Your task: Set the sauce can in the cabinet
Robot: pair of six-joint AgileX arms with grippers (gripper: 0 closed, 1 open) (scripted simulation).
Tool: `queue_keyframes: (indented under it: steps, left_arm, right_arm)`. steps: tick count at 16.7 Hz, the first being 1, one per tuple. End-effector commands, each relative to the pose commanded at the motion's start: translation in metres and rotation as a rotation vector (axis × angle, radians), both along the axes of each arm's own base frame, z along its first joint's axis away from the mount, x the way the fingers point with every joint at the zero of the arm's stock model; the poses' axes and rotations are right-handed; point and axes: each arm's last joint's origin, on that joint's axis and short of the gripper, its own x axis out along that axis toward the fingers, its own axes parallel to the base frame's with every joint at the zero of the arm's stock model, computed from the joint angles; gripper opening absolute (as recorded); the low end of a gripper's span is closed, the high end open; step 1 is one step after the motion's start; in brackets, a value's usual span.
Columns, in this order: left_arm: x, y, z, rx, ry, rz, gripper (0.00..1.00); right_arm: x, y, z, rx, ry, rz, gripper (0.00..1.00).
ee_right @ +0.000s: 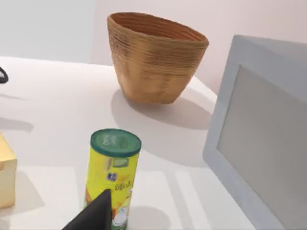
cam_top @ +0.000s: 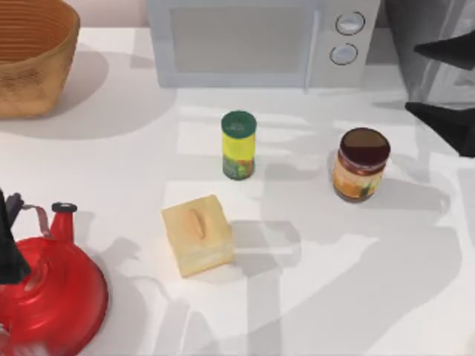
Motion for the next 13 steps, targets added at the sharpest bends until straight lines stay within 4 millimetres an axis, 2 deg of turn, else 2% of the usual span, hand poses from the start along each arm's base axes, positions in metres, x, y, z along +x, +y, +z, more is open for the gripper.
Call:
queue_keyframes:
  steps: [4,7,8,10,13]
  left_arm:
    - [0.000,0.000,0.000,0.000,0.000,0.000,1.00]
    - [0.000,0.000,0.000,0.000,0.000,0.000,1.00]
    - [0.000,0.000,0.000,0.000,0.000,0.000,1.00]
    - [0.000,0.000,0.000,0.000,0.000,0.000,1.00]
    - [0.000,0.000,0.000,0.000,0.000,0.000,1.00]
  right_arm:
    - [0.010,0.004,-0.074,0.012,0.103,0.150,1.00]
    - [0.009,0.009,-0.117,0.024,0.157,0.237,1.00]
    - [0.009,0.010,-0.127,0.027,0.168,0.259,1.00]
    - [0.008,0.011,-0.136,0.029,0.171,0.283,1.00]
    - [0.008,0.011,-0.136,0.029,0.171,0.283,1.00]
